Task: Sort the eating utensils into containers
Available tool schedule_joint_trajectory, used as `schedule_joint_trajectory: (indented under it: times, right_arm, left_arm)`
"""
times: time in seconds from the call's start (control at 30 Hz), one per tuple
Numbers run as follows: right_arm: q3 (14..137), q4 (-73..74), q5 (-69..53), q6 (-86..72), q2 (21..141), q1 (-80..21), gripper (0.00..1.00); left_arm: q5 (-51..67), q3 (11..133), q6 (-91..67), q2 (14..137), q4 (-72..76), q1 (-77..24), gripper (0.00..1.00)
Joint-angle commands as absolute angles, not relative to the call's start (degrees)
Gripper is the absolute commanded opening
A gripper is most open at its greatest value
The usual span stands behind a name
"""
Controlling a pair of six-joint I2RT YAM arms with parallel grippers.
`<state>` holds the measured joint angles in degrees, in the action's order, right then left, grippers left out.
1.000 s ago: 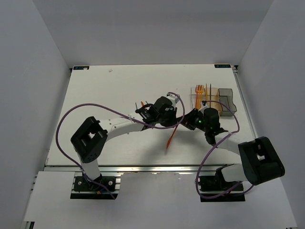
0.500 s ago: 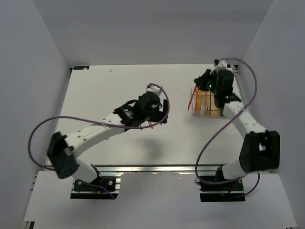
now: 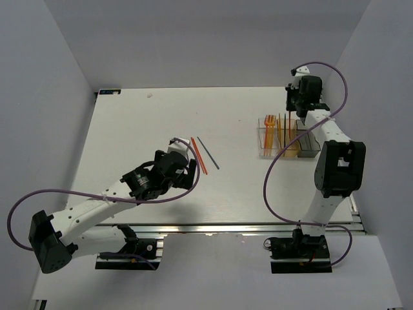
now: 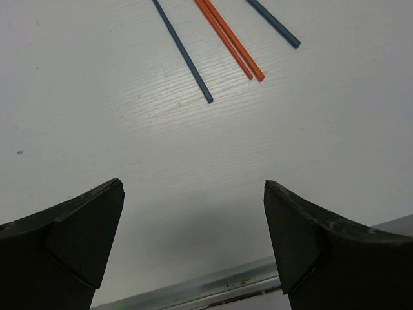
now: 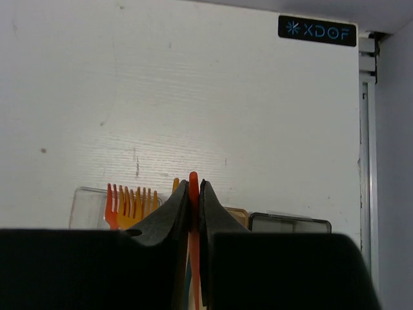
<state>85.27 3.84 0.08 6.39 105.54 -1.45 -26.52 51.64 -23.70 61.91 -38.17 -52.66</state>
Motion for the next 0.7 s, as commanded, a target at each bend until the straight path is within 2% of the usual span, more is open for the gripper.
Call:
schedule_joint_trajectory:
  times: [0.0, 0.2, 0.33, 0.43, 0.47, 0.53, 0.6, 0.67]
  right_arm:
    - [85.1, 3.5, 1.8, 9.8, 104.9, -1.1, 0.00]
    - [79.5, -3.9, 2.0, 6.0, 104.6, -0.7, 0.00]
    - [78.7, -2.8, 4.0, 4.0, 105.1, -0.6, 0.00]
    - [78.2, -2.3, 4.0, 2.5, 104.8, -0.7, 0.12]
    - [78.2, -2.1, 3.9, 2.2, 104.8, -0.6, 0.19]
    - [78.6, -0.9, 4.4, 0.9, 104.9, -0.6, 0.21]
    - [79.2, -0.2, 4.4, 0.4, 105.0, -0.6, 0.29]
    - [79.9, 1.4, 4.1, 0.4, 105.4, -0.6, 0.41]
  left_arm:
    - [-27.3, 51.2, -22.8, 61.4, -36.5, -52.8, 0.98]
    - [-25.9, 50.2, -22.8, 61.5, -35.9, -52.8, 0.98]
    - [-27.1, 49.9, -23.5, 61.6, -35.9, -52.8, 0.98]
    - [-27.3, 50.4, -24.3, 62.6, -35.9, -52.8, 0.98]
    - [-27.4, 51.0, -24.6, 62.9, -36.0, -52.7, 0.98]
    - [-27.6, 51.4, -25.0, 64.0, -36.1, -52.7, 0.98]
    - [-28.3, 51.9, -26.1, 64.8, -36.2, -52.7, 0.98]
    - [-28.6, 52.0, -27.3, 65.1, -36.0, -52.8, 0.98]
